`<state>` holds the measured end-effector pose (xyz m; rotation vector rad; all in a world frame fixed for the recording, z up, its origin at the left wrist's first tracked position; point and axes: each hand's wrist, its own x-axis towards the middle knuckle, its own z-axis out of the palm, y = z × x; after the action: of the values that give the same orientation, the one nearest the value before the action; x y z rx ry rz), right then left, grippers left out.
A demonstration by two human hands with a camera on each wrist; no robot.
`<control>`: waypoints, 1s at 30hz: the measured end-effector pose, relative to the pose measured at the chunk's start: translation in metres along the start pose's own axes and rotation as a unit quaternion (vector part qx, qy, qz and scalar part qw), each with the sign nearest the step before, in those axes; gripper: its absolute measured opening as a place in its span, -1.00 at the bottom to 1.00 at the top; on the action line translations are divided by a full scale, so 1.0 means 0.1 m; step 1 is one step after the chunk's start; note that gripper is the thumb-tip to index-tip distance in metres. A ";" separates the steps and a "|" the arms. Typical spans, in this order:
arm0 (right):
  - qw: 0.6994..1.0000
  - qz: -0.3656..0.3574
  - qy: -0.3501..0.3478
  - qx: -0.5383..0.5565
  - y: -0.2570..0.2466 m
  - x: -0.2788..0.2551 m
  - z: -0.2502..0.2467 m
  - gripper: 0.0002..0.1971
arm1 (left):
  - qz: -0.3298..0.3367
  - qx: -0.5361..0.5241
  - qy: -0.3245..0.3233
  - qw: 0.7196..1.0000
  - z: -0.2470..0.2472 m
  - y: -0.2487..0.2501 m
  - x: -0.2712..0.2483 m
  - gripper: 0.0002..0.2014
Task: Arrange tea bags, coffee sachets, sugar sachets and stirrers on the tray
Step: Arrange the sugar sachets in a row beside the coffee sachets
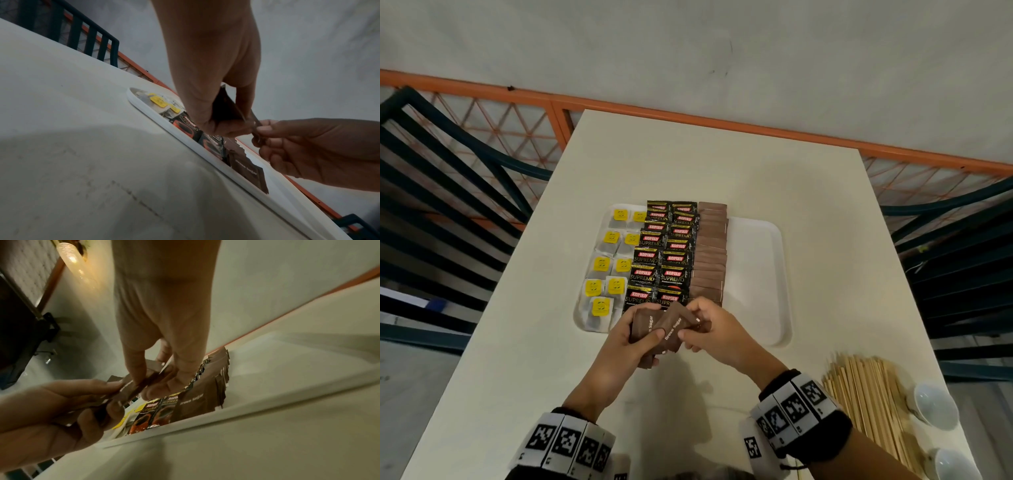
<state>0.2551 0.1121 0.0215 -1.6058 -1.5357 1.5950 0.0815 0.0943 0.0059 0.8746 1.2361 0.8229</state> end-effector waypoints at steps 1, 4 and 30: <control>0.999 -0.011 -0.005 -0.051 -0.02 -0.01 -0.03 -0.89 | 0.002 0.012 -0.002 1.000 0.00 0.01 0.01 -0.66; 0.985 -0.046 0.005 -0.167 -0.04 0.01 -0.10 -0.82 | 0.001 0.035 -0.011 0.999 0.01 0.03 0.04 -0.67; 0.984 0.023 0.153 -0.086 0.34 0.36 -0.42 -0.81 | -0.046 -0.080 -0.030 0.995 -0.11 -0.01 0.02 -0.59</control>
<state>0.2959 0.1492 -0.0124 -1.8887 -1.5114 1.1935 0.0708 0.0965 0.0026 0.7033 1.1337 0.8042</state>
